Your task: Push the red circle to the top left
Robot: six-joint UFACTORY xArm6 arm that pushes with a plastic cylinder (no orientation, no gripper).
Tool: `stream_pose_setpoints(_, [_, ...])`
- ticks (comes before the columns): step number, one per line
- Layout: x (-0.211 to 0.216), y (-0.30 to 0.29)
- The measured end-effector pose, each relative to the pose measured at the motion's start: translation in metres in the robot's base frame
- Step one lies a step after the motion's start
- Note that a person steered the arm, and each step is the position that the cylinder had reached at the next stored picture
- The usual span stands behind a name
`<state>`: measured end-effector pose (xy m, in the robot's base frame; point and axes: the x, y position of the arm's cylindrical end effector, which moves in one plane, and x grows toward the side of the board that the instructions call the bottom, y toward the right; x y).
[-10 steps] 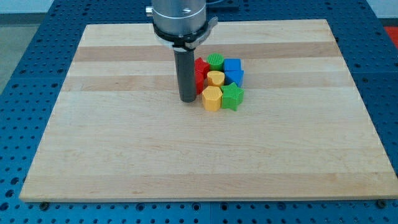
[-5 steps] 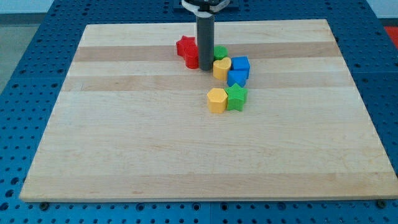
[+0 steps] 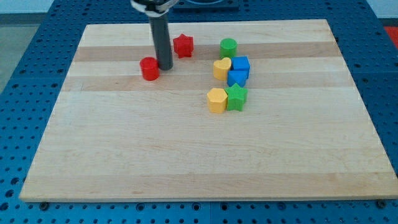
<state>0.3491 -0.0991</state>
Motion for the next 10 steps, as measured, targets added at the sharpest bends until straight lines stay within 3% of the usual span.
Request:
stream_pose_setpoints(3, [0.06, -0.043])
stream_pose_setpoints(10, [-0.08, -0.063])
